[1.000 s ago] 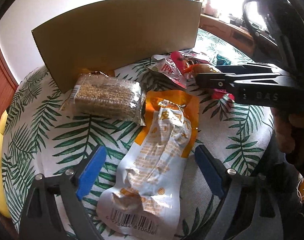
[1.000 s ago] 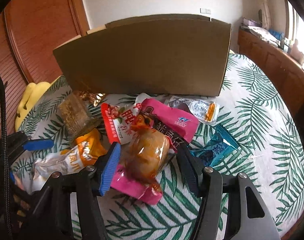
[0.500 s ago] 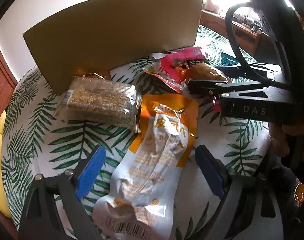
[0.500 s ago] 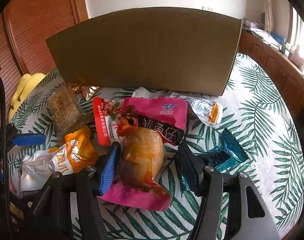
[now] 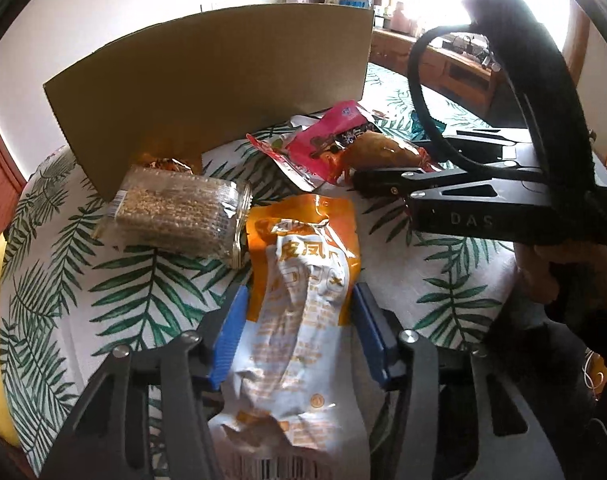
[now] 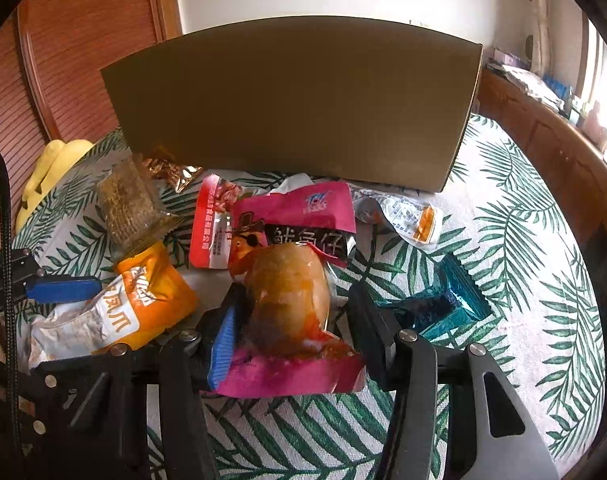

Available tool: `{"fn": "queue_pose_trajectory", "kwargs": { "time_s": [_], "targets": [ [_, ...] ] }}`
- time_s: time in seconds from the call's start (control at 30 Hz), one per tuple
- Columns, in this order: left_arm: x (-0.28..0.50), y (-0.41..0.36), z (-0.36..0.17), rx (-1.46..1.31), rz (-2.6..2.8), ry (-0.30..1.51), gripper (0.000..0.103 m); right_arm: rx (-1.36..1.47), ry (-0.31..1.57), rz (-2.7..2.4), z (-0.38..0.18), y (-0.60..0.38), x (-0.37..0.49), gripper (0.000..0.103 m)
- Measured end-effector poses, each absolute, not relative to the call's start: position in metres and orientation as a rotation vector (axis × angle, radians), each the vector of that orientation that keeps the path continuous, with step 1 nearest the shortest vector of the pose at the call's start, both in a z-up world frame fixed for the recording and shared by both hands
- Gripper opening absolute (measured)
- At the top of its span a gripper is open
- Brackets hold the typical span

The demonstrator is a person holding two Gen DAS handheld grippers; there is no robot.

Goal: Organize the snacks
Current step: 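Grasp the orange packet with left gripper while right gripper grasps pink sausage packet, then carry both held packets up and over the open box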

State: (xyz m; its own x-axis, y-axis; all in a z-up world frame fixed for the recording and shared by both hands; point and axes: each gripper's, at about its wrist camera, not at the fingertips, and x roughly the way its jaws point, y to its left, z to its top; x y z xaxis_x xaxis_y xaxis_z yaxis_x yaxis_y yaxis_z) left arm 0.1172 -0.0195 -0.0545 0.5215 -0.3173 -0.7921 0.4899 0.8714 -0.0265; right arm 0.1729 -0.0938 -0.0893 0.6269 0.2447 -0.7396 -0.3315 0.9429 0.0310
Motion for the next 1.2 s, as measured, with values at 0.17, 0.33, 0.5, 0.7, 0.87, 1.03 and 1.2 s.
{"fn": "queue_pose_trajectory", "kwargs": {
  "time_s": [0.17,0.33,0.5,0.7,0.87,1.03,1.2],
  "targets": [
    [0.115,-0.011,-0.054,0.164,-0.505,0.890,0.051,-0.110,0.815,0.344,-0.089,-0.100,0.165,0.048],
    [0.106,-0.009,-0.048,0.143,-0.524,0.867,0.051,-0.077,0.807,0.366,-0.086,-0.108,0.157,0.042],
    [0.095,-0.001,-0.040,0.125,-0.531,0.842,0.051,-0.081,0.794,0.362,-0.082,-0.110,0.151,0.040],
    [0.084,0.013,-0.024,0.076,-0.533,0.800,0.051,-0.037,0.748,0.373,-0.067,-0.121,0.138,0.040],
    [0.080,0.017,-0.004,0.067,-0.527,0.753,0.051,-0.027,0.709,0.384,-0.048,-0.128,0.125,0.040],
    [0.076,0.026,0.013,0.038,-0.519,0.711,0.051,-0.012,0.668,0.381,-0.032,-0.137,0.114,0.040],
    [0.091,0.023,0.028,0.018,-0.505,0.678,0.051,-0.001,0.633,0.383,-0.018,-0.144,0.106,0.040]
  ]
}}
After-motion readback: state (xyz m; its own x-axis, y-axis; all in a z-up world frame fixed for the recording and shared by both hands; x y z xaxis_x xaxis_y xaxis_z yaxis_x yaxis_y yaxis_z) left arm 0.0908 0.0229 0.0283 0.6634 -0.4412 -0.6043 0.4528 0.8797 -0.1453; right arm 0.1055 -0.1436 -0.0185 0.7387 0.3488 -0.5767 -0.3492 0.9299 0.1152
